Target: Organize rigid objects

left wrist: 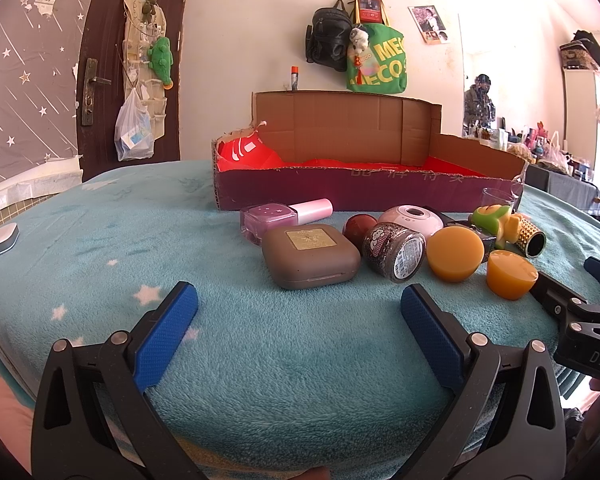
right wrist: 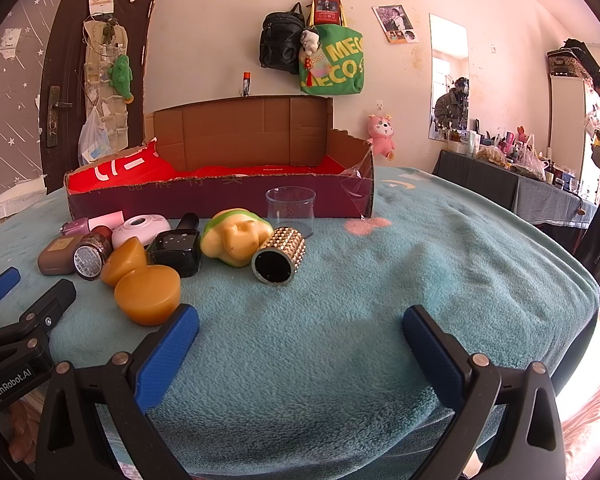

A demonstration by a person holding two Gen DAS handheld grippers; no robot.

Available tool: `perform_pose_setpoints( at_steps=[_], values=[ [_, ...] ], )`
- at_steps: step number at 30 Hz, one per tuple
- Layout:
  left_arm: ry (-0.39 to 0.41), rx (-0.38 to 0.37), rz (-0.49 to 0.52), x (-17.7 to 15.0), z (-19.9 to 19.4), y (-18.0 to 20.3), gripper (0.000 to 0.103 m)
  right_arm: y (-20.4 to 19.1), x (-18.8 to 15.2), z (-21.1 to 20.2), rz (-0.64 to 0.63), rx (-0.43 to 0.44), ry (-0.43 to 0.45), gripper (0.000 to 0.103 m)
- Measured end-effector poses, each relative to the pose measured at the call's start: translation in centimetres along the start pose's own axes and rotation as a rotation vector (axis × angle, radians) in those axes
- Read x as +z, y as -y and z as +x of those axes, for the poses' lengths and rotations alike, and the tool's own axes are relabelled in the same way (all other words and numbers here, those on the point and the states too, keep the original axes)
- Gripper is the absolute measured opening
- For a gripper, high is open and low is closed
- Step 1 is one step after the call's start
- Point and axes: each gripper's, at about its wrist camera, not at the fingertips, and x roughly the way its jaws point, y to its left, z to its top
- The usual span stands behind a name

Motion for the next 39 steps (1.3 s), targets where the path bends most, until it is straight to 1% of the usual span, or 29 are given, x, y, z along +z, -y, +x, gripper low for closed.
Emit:
perform_pose_setpoints(
  at_steps=[19,23,27,29,32,35,39],
  values=[
    [-0.002,0.003,-0.001,0.0,0.0,0.0,0.103,-0.1,0.0,-0.1,0.000,0.001,-0.001,0.103],
    [-0.013,0.001,0.000,0.3,0.4,-0.2,0.103,-0.3,0.1,-0.2,0.003,0.006,-0.004,0.103],
    [-0.012,0.013,0.010,1.1,0.5,-0.1,0.103,-0.1,1.0,-0.3,0.000,0.005,0.019,0.103],
    [-0.011,0.013,0.010,1.7,0.6,-0.2,0.103,0.1,2.1,-0.2,-0.001,0.000,0.033,0.103],
    [-0.039,0.013,-0.009,2.9,0.9,-0.6,0.103,-0.1,3.4,-0.4,-0.001,-0.007,0.032,0.103],
    [-0.087,0.030,-0.015,4.1,1.7,-1.1,0.103,0.1,4.0,0.0,0.008,-0.007,0.017,0.103],
    [-0.164,0.036,-0.014,5.3,2.9,-1.7,0.103,0.2,4.7,1.0,0.010,-0.001,-0.036,0.103]
  ],
)
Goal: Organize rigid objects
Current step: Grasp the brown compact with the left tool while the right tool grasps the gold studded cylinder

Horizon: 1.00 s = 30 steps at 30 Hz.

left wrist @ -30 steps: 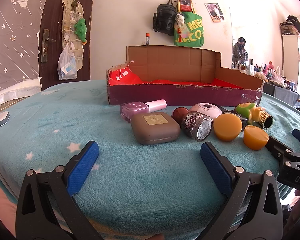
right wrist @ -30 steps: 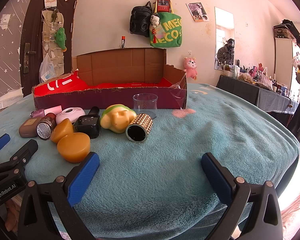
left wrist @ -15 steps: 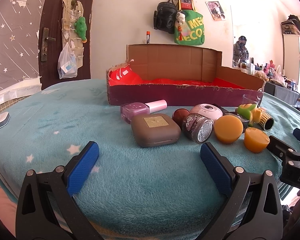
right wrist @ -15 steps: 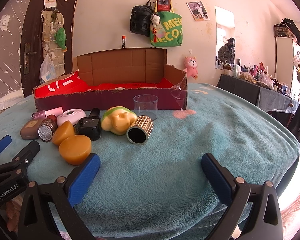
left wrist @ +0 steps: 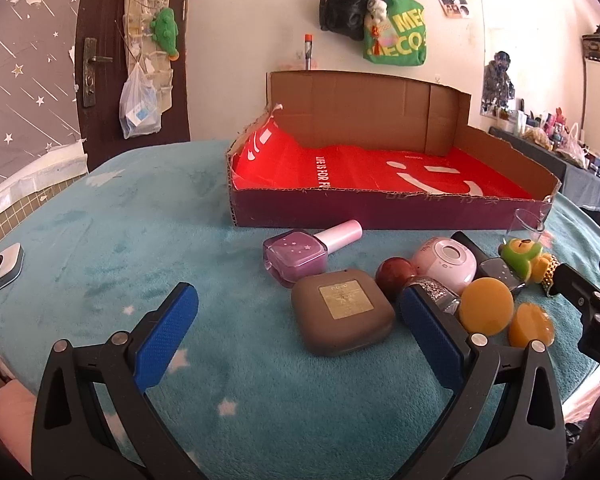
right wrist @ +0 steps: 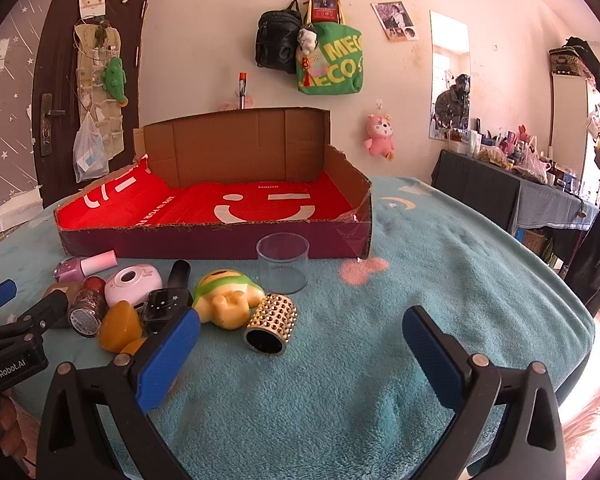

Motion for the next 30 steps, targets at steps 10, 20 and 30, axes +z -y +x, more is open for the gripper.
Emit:
perform_pose_setpoints(
  at_steps=[10,20,30],
  values=[
    [-0.120,-0.037,0.021,1.3,1.6,-0.2,0.103,0.4,1.1,2.4,0.008,-0.011,-0.121,0.103],
    [-0.182,-0.062,0.060,1.7,2.2,-0.3,0.103,0.9,1.2,3.1,0.022,0.012,-0.171,0.102],
    [-0.252,-0.068,0.033,1.5,3.6,-0.1,0.098,1.2,0.9,3.8,0.028,0.033,-0.206,0.094]
  ],
)
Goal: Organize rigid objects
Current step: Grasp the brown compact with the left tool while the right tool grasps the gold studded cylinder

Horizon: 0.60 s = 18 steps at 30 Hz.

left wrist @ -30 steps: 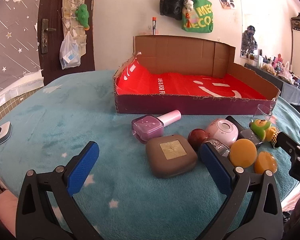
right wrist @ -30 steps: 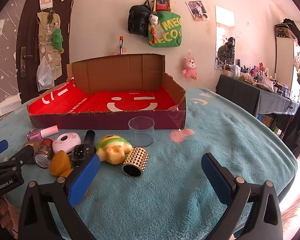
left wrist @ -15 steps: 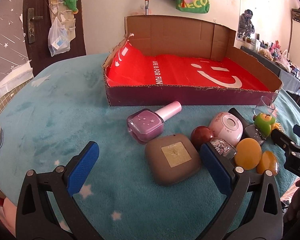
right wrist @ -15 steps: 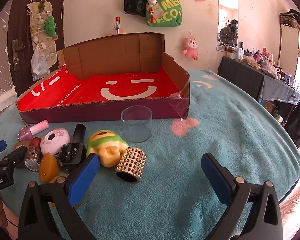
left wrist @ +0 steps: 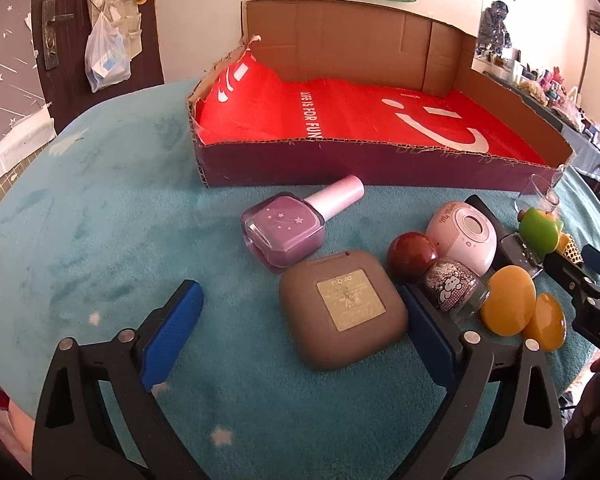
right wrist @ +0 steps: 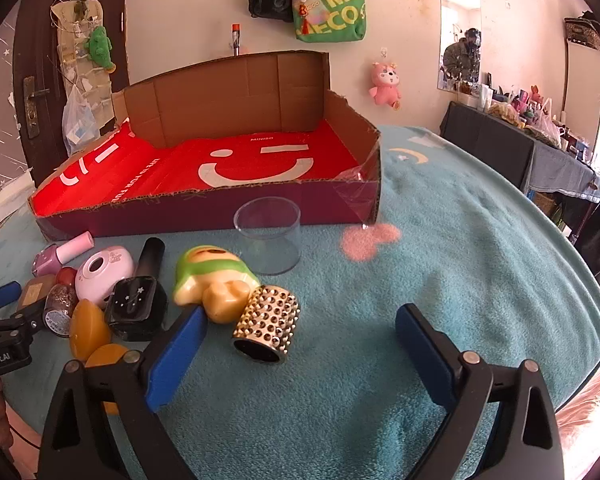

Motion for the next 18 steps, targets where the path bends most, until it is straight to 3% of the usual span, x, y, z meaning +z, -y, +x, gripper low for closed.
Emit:
perform_pose_setpoints(
  at_steps=[3,5,7,8,10,12,18],
  values=[
    [0.004,-0.002,-0.001,0.0,0.1,0.1,0.095,0.0,0.0,0.1,0.009,0.013,0.001,0.092],
    [0.010,-0.006,0.004,0.0,0.0,0.2,0.085,0.1,0.1,-0.1,0.013,0.033,0.010,0.086],
    [0.018,-0.023,0.014,0.1,-0.2,0.4,0.063,0.1,0.1,-0.2,0.017,0.067,0.016,0.071],
    [0.017,-0.038,0.021,0.1,-0.3,0.5,0.058,0.1,0.0,-0.3,0.018,0.088,0.016,0.067],
    [0.011,-0.048,0.013,0.3,-0.3,0.4,0.058,0.0,0.0,-0.5,0.024,0.140,0.015,0.043],
    [0.010,-0.057,-0.002,0.4,-0.5,0.1,0.058,-0.3,-0.1,-0.8,0.019,0.154,0.021,0.027],
    [0.037,-0.061,0.004,0.6,-1.4,0.3,0.058,0.5,0.4,-1.3,0.063,0.165,0.031,0.027]
  ],
)
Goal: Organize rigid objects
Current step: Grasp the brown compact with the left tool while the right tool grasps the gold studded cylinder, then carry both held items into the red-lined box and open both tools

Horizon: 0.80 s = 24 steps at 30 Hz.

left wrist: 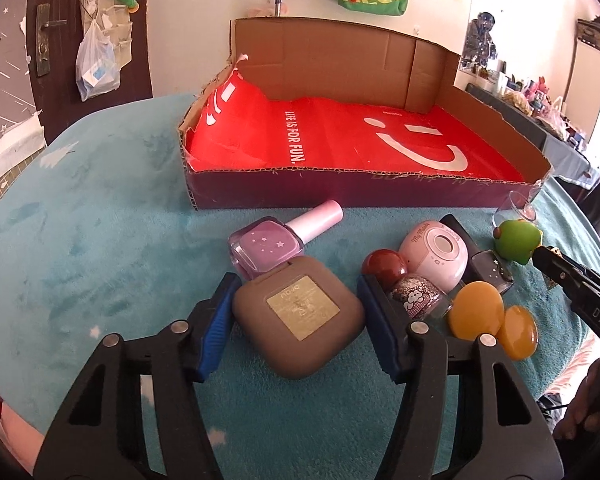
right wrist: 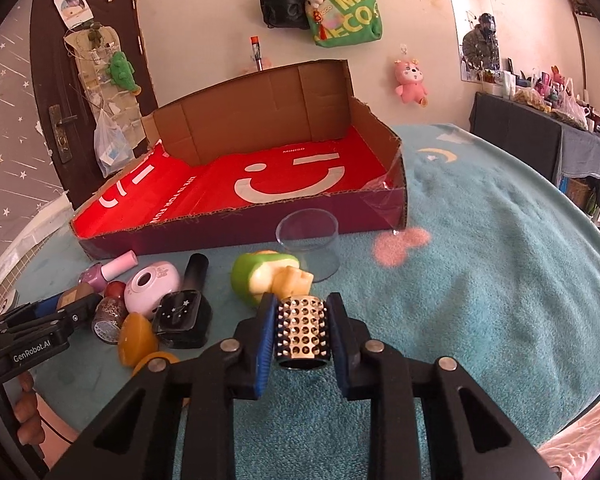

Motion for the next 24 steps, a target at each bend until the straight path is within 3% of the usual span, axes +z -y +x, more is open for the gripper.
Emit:
perform_pose_setpoints(
  at_steps=[6,13,20,24],
  values=[
    [0.071,0.003,0.041,1.3,-1.6,0.4,0.058,0.0,1.1,-0.7,-0.012,-0.003,0.031,0.027],
    [0.140,-0.007,0.107,5.1,-2.5,0.6,0.058,-0.3,5.2,-1.5,-0.066,0.009,0.111,0.027],
    [0.053,-0.052,0.102,9.3,0.6,0.2,0.058,-1.0,10.6,0.3,-0.162,0.022,0.123,0.027],
    [-0.003,-0.045,0.118,11.1,3.3,0.0,0.058,-1.4,12.8,3.2,-0.216,0.009,0.046,0.027]
  ],
)
